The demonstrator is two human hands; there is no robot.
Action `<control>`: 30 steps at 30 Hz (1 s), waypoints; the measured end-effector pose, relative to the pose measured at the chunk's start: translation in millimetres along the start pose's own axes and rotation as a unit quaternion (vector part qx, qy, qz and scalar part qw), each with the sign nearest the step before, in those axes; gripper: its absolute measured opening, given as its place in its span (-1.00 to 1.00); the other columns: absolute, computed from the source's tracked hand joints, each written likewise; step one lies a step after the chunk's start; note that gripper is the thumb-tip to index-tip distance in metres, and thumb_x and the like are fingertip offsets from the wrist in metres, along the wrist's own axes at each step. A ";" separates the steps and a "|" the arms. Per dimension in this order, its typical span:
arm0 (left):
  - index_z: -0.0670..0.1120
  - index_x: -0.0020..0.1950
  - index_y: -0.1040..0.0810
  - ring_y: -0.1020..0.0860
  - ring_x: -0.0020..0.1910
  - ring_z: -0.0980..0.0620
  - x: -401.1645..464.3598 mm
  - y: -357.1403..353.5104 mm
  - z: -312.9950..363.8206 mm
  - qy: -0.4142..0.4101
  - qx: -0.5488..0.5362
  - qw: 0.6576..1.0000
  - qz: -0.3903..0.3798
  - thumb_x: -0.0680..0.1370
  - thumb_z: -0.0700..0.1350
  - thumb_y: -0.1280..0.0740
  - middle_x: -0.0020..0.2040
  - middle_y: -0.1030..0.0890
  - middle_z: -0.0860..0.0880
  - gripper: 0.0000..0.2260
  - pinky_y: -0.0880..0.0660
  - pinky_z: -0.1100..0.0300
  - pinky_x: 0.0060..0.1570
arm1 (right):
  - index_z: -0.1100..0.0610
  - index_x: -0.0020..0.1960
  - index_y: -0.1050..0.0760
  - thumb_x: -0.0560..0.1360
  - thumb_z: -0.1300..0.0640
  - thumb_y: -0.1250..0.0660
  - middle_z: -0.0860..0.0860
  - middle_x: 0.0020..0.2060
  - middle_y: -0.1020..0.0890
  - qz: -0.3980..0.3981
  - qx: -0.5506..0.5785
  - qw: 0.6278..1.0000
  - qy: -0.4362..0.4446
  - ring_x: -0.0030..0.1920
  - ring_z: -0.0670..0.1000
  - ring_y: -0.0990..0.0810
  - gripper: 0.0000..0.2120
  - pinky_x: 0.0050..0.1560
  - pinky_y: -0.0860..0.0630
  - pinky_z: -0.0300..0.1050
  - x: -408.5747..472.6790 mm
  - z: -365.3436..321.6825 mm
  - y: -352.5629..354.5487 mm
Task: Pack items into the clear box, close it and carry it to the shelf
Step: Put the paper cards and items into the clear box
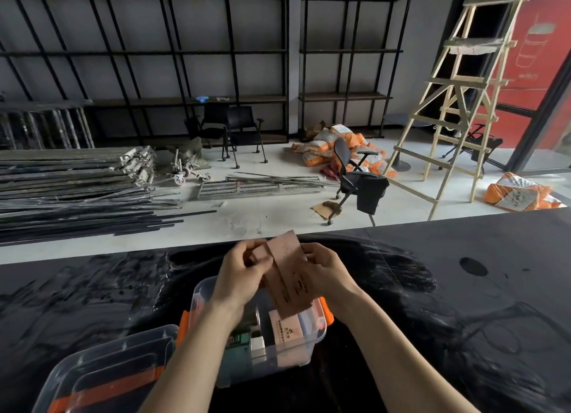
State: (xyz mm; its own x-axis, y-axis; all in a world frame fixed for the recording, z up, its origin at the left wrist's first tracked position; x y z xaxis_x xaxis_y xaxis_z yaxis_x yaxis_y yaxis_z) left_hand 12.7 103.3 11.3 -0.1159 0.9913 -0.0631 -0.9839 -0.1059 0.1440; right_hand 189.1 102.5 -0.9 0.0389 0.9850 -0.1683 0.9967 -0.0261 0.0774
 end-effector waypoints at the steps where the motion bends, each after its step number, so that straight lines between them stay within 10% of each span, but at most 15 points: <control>1: -0.05 0.16 -0.58 -0.65 0.01 -0.06 -0.3 -4.1 5.9 -0.007 -0.014 1.000 0.000 0.53 -0.22 -0.39 0.02 -0.69 -0.06 -0.78 -0.61 -0.06 0.04 | 0.12 0.26 -0.57 0.62 0.12 -0.32 0.15 0.04 -0.70 -0.011 0.007 1.000 -0.001 0.02 0.16 -0.73 -0.77 -0.11 -0.69 0.03 -1.1 -1.4 -4.4; 8: -0.08 0.03 -0.55 -0.71 -0.20 -0.11 -6.3 -17.8 -7.4 -0.003 0.099 0.995 0.010 0.59 0.17 -0.23 -0.14 -0.70 -0.07 -0.68 -0.64 -0.08 -0.06 | 0.09 0.15 -0.60 0.58 0.23 -0.29 0.08 0.02 -0.71 0.086 -0.052 0.995 0.027 0.07 0.13 -0.70 -0.80 0.02 -0.68 0.12 0.9 -7.9 19.3; 12: -0.14 -0.20 -0.54 -0.71 -0.31 -0.02 -17.0 -46.8 -44.8 0.054 0.449 0.875 -0.173 0.62 0.13 -0.10 -0.32 -0.65 -0.07 -0.58 -0.66 0.06 -0.12 | 0.07 0.29 -0.45 0.63 0.14 -0.25 0.08 0.10 -0.64 0.139 -0.020 0.990 -0.021 0.08 0.12 -0.65 -0.76 0.03 -0.65 0.12 1.2 0.1 33.2; 16: -0.18 0.23 -0.54 -0.64 0.09 -0.08 -20.2 -66.7 -65.0 0.091 0.544 0.796 -0.251 0.61 0.08 -0.18 0.08 -0.65 -0.12 -0.62 -0.57 0.05 0.15 | 0.05 0.30 -0.43 0.62 0.16 -0.21 0.09 0.07 -0.64 0.106 -0.042 0.992 -0.055 0.06 0.13 -0.67 -0.74 0.09 -0.66 0.26 0.3 13.7 25.1; 23: -0.05 -0.27 -0.38 -0.54 -0.19 0.04 -17.7 -83.3 -77.3 0.099 0.554 0.785 -0.259 0.57 0.07 -0.25 -0.33 -0.44 0.03 -0.72 -0.51 0.15 -0.02 | 0.04 0.31 -0.41 0.63 0.15 -0.15 0.06 0.08 -0.62 0.101 -0.062 0.991 -0.067 0.04 0.08 -0.65 -0.73 0.01 -0.66 0.08 1.1 19.4 23.5; 26: -0.12 -0.04 -0.49 -0.61 -0.02 0.03 -12.3 -68.3 -79.3 0.127 0.526 0.819 -0.191 0.50 -0.13 -0.32 -0.14 -0.55 0.00 -0.90 -0.58 0.13 0.05 | 0.04 0.35 -0.39 0.63 0.16 -0.14 0.07 0.11 -0.62 0.103 -0.072 0.990 -0.067 0.06 0.08 -0.64 -0.70 -0.06 -0.62 -0.01 0.7 19.8 22.8; 30: -0.08 0.36 -0.27 -0.62 0.09 -0.08 -7.6 -60.1 -78.7 0.110 0.471 0.871 -0.085 0.37 0.00 -0.46 0.16 -0.61 -0.05 -0.36 -0.60 0.02 0.03 | 0.05 0.37 -0.39 0.63 0.18 -0.15 0.09 0.15 -0.60 0.116 -0.077 0.988 -0.072 0.08 0.11 -0.63 -0.68 -0.01 -0.64 0.05 0.7 20.3 23.2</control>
State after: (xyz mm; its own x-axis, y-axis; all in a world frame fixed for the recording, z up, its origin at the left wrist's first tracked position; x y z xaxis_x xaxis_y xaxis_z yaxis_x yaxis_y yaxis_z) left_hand 62.0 96.0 -74.6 -0.1047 0.9364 -0.3350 -0.4527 0.2550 0.8544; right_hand 213.7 99.2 -19.2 0.2865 0.9205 -0.2657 0.9371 -0.2116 0.2775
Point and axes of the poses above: each hand's wrist, its own x-axis towards the middle knuckle, its own y-axis out of the back of the hand, z = x × y, the point moved 6 cm from there along x, towards the middle knuckle
